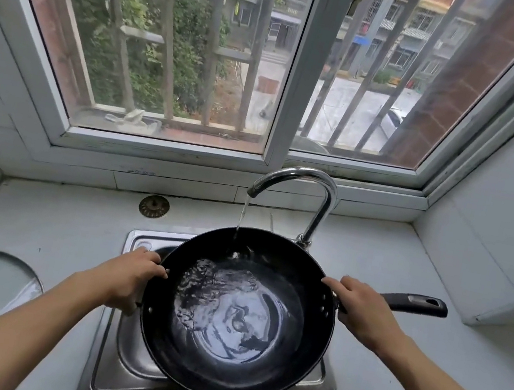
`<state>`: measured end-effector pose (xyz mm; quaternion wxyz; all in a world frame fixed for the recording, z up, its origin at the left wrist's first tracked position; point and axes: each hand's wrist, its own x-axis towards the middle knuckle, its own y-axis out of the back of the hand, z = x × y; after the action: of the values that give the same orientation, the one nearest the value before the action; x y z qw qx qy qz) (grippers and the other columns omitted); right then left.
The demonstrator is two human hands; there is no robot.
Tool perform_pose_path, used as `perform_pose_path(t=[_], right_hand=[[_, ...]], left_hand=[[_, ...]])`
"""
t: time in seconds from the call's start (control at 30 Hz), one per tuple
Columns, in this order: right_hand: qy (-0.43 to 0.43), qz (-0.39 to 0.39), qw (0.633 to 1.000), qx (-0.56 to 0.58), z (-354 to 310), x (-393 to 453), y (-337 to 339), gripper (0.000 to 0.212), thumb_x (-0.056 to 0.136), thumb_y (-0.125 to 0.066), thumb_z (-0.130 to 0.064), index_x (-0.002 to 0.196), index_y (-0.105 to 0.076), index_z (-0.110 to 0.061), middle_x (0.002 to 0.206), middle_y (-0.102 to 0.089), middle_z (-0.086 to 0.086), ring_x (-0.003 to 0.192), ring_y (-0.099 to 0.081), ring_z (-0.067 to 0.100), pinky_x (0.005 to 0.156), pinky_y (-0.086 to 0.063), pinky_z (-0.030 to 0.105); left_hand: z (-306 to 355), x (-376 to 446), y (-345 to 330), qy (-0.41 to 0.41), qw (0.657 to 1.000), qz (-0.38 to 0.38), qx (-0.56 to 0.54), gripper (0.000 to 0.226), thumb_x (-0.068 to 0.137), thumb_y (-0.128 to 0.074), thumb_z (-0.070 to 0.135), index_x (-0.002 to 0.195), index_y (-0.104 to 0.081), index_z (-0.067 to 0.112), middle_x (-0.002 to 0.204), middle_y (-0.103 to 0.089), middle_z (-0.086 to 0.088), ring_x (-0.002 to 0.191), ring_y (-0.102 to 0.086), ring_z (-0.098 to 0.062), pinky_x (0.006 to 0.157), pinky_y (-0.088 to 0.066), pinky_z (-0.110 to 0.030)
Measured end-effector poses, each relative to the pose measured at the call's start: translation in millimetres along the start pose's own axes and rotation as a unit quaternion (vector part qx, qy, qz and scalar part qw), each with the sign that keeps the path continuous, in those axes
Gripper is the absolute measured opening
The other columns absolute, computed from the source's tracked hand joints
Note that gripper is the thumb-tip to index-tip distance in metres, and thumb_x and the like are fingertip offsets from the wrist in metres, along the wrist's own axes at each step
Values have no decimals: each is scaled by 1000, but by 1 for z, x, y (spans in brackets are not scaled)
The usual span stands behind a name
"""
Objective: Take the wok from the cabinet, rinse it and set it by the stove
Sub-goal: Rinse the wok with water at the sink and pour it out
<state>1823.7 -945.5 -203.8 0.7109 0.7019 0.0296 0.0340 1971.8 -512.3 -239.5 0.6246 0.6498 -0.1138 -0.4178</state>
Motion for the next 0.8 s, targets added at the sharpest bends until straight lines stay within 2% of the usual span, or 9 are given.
perform_pose_path(t=[0.17, 0.33, 0.47, 0.53, 0.67, 0.8], right_hand=[[-6, 9, 1000, 1, 7, -8, 10, 74, 57, -71, 8, 118, -52, -30, 77, -53, -2, 62, -54, 25, 47, -46, 37], [16, 43, 999, -7, 15, -10, 21, 67, 59, -72, 10, 114, -60, -26, 81, -56, -1, 72, -54, 23, 50, -49, 37], [35, 71, 995, -52, 15, -12, 37, 62, 53, -76, 10, 105, -68, -23, 75, -57, -1, 67, -54, 23, 48, -40, 33], [37, 76, 994, -73, 17, -14, 42, 63, 50, -76, 10, 103, -68, -23, 74, -57, -1, 65, -54, 23, 49, -36, 31], [20, 77, 992, -94, 22, -18, 51, 68, 46, -78, 12, 102, -69, -25, 74, -58, -3, 65, -53, 22, 52, -32, 29], [17, 82, 990, -115, 23, -20, 64, 66, 48, -76, 12, 102, -68, -26, 75, -57, -2, 65, -51, 22, 54, -29, 29]], left_hand=[[-2, 13, -1, -25, 1000, 15, -7, 86, 50, -79, 44, 131, -51, 36, 104, -32, 15, 98, -27, -8, 83, -31, -19], [5, 27, 4, -36, 999, 3, -11, 85, 52, -81, 40, 132, -51, 35, 110, -39, 12, 102, -34, -10, 91, -35, -24], [8, 40, -1, -50, 998, -14, -24, 86, 51, -81, 39, 132, -51, 34, 123, -46, 8, 116, -40, -15, 95, -34, -22], [10, 46, -4, -60, 998, -17, -28, 86, 49, -80, 39, 130, -53, 33, 121, -47, 8, 114, -42, -14, 95, -34, -20], [13, 57, -9, -74, 997, 0, -32, 84, 46, -78, 40, 125, -54, 34, 114, -50, 8, 108, -45, -15, 95, -38, -27], [18, 67, -4, -90, 995, 13, -32, 85, 44, -78, 36, 124, -54, 30, 113, -49, 4, 106, -44, -17, 92, -38, -29]])
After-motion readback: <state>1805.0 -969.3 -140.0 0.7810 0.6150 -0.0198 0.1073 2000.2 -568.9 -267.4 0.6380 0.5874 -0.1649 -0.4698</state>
